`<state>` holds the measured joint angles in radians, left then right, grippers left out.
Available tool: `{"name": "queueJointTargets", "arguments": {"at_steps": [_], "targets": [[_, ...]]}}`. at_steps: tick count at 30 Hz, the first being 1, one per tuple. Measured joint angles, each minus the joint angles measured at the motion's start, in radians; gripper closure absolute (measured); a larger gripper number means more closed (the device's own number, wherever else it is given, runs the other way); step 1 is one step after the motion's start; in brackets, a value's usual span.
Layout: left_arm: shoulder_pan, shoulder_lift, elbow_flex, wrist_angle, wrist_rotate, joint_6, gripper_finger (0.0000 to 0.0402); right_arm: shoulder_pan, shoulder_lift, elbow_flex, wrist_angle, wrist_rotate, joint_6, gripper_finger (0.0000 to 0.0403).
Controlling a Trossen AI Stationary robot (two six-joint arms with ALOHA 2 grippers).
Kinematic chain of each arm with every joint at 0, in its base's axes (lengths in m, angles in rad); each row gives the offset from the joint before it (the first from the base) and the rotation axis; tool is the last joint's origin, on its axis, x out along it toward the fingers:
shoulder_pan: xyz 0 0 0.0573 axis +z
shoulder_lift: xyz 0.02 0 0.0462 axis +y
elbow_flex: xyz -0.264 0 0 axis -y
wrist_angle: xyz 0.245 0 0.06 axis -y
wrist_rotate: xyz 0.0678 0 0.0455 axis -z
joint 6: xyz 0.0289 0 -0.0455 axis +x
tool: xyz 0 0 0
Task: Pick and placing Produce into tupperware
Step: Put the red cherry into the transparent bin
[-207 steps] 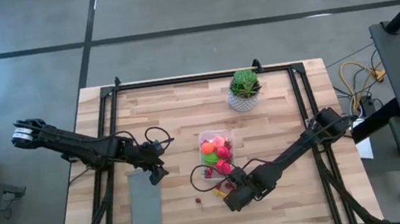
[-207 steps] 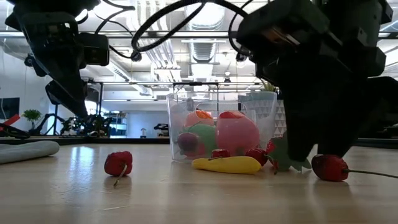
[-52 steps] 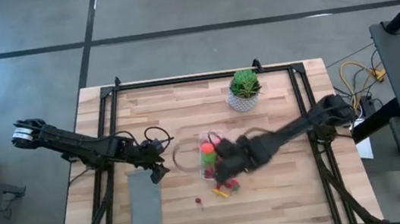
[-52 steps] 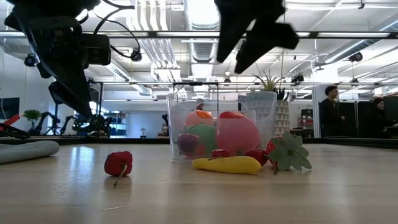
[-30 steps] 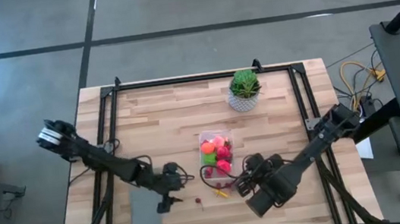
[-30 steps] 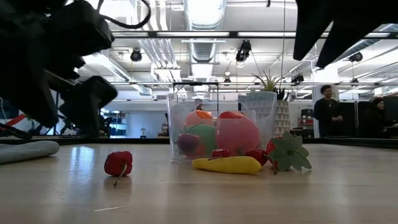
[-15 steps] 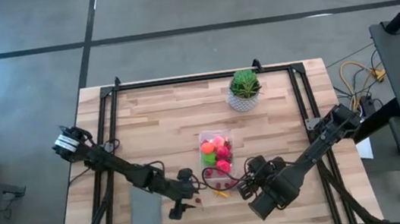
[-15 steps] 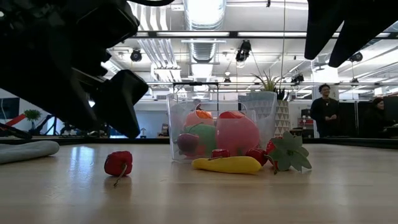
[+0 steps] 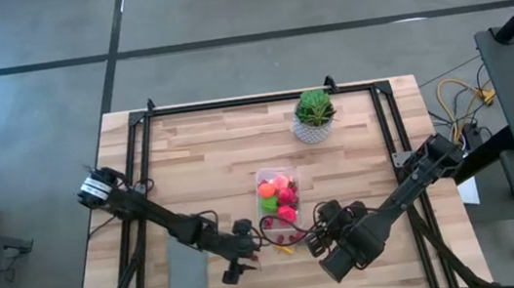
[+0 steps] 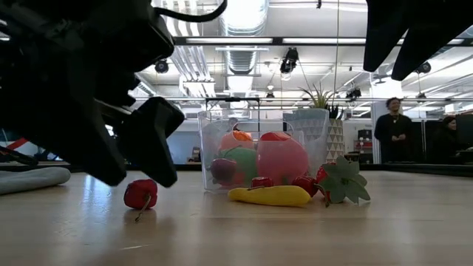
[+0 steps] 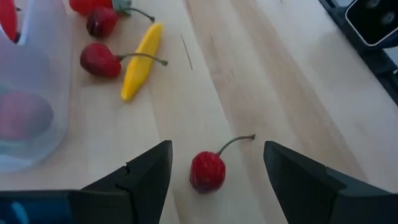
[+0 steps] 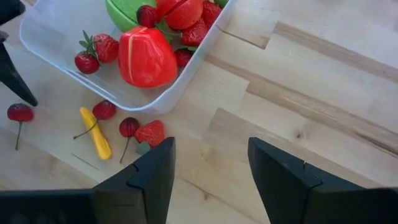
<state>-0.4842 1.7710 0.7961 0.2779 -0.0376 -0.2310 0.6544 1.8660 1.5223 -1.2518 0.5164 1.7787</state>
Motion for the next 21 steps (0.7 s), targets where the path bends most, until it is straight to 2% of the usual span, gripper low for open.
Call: {"name": "queueJointTargets", "arguments": {"at_steps": [6,15,21], "targets": [[0.000,0.006,0.013,-0.001,-0.003,0.000,0.0169,0.000,0.000,0.000,0.000,0.000,-0.002,0.0209],[0.000,0.009,0.001,-0.011,-0.011,0.000,0.0245,0.000,0.000,0.000,0.000,0.000,-0.002,0.0209],[0.001,0.023,0.001,-0.009,-0.014,0.002,0.0255,0.000,0.000,-0.001,0.001,0.000,-0.002,0.0209]]}}
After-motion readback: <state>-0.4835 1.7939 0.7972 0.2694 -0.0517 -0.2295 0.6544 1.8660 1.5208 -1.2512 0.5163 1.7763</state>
